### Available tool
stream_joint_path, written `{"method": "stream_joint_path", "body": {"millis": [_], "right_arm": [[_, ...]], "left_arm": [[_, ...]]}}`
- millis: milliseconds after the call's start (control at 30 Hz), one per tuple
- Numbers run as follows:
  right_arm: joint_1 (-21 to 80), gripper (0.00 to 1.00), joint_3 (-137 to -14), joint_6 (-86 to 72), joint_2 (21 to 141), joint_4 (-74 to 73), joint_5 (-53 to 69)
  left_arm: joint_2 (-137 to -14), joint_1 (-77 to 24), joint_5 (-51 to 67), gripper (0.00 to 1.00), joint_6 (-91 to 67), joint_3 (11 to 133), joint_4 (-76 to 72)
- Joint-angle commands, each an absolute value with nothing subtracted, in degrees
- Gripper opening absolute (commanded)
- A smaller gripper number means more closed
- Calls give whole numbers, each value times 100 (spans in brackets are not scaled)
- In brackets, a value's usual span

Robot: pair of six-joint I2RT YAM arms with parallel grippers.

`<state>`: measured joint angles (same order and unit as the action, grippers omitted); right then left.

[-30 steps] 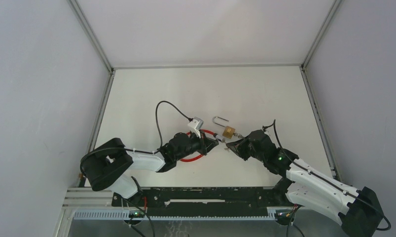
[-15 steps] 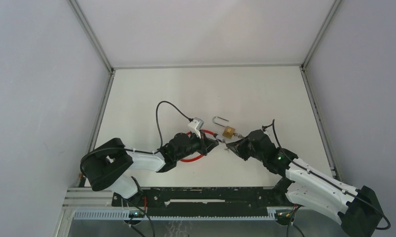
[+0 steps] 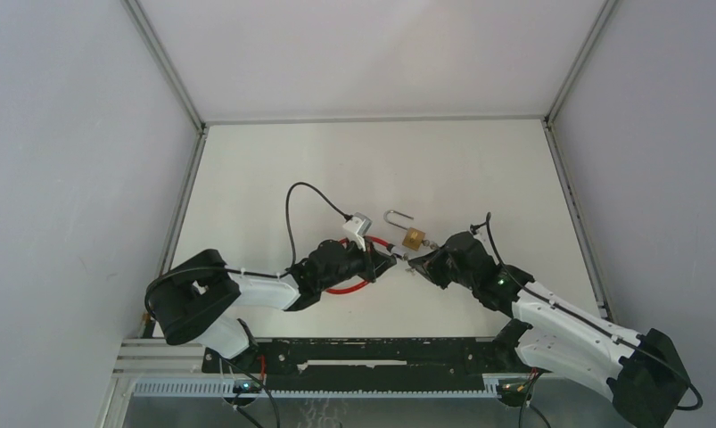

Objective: Unlock with the key

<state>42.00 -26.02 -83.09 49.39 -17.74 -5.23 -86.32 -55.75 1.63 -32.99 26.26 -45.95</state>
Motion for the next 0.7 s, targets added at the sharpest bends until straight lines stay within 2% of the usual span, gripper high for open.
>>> {"method": "stream_joint_path", "body": {"millis": [0,367,667], "right_arm": [[4153,0,-2935,-8069,5050,-1749,-576],[4093,0,-2944,-7986,5111,-1655,-358],[3932,0,-2944,-7811,4922,-1643,-62]], "left_arm": [[-8560,-5658,264,0,-3255,3027,-4893],[-8501,-5770,483,0,-2991,3093,-4879],[-8588,-5827,936,0,-3174,2917,-5814]]}}
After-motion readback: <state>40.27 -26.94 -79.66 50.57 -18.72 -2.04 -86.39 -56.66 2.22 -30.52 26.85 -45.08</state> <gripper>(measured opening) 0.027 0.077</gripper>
